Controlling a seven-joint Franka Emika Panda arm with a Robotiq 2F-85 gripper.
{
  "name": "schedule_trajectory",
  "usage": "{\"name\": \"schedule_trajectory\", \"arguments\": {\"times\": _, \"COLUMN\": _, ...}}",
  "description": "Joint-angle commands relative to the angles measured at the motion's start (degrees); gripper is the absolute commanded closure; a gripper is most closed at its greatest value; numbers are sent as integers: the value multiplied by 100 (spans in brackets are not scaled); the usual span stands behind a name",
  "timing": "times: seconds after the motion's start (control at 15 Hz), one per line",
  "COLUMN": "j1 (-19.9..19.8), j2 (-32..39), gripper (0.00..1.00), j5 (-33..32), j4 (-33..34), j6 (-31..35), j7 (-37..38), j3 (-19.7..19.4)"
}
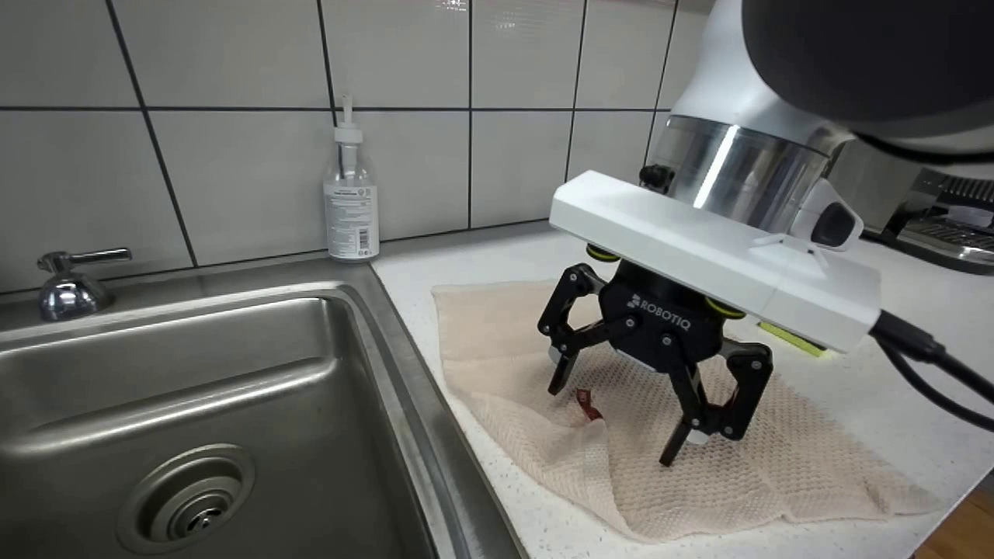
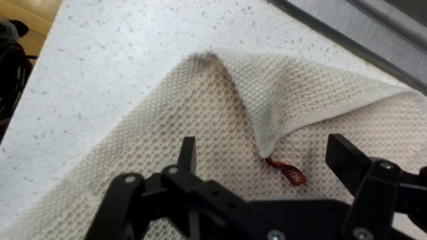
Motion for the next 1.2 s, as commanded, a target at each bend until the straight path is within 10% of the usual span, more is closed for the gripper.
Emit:
{"name": "schedule_trajectory", "arguments": {"times": 0.0, "j1": 26, "j2": -193, "gripper": 0, "j5": -92, "j4": -14, "j6": -242, "j7": 5, "j3": -69}}
{"name": "schedule_trajectory", "arguments": {"times": 0.47, "j1": 35, "j2": -184, "gripper": 0, "j5": -114, "j4": 6, "j6": -246, "j7": 16, "j3": -68}}
{"name": "schedule_trajectory", "arguments": {"times": 0.53, "j1": 35, "j2": -181, "gripper": 25, "j5": -113, "j4": 5, "j6": -240, "j7": 12, "j3": -66}}
{"name": "schedule_trajectory", "arguments": {"times": 1.13, "j1": 25, "j2": -182, "gripper": 89, "j5": -96, "j4": -1, "j6": -233, "j7": 6, "j3": -67}}
